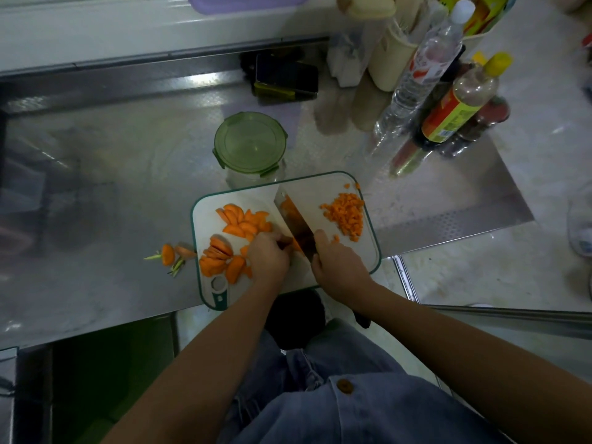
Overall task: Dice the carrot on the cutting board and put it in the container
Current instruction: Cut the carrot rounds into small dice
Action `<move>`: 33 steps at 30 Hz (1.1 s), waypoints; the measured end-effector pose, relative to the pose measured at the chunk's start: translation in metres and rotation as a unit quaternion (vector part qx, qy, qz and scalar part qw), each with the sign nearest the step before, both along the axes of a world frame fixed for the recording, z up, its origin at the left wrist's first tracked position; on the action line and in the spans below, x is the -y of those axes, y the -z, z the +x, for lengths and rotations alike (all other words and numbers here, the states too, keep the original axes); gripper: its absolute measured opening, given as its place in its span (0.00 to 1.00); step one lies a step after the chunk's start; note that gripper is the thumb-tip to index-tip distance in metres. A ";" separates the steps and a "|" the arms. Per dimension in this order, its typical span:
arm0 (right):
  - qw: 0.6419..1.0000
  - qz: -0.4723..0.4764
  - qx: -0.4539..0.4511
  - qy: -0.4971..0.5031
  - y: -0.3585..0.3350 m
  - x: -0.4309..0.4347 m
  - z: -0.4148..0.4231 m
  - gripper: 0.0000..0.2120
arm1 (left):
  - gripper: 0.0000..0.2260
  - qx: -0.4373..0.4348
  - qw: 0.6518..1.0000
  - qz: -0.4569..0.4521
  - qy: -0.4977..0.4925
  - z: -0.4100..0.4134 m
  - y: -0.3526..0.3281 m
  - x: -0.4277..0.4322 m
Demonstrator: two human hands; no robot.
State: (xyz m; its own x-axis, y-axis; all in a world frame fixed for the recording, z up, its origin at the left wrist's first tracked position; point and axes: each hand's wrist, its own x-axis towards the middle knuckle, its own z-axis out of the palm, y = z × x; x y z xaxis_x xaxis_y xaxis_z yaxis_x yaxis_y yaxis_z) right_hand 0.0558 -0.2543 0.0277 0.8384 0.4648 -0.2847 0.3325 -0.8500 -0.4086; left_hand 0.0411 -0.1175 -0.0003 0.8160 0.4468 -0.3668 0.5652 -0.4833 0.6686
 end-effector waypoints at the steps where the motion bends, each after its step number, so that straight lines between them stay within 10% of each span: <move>1: 1.000 0.003 -0.002 0.000 -0.001 -0.001 -0.001 0.15 | 0.08 -0.002 1.000 0.000 -0.002 0.001 0.000 0.000; 33: 0.991 0.122 -0.010 0.062 0.008 0.020 0.009 0.17 | 0.08 0.098 0.994 0.024 -0.039 -0.003 -0.001 -0.007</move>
State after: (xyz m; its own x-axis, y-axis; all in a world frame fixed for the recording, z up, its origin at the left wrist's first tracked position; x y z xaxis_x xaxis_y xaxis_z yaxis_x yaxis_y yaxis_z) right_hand 0.0650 -0.2744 0.0194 0.8889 0.4154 -0.1931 0.2218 -0.7591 -0.6120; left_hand 0.0386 -0.1103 0.0009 0.8326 0.5237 -0.1807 0.4623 -0.4771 0.7474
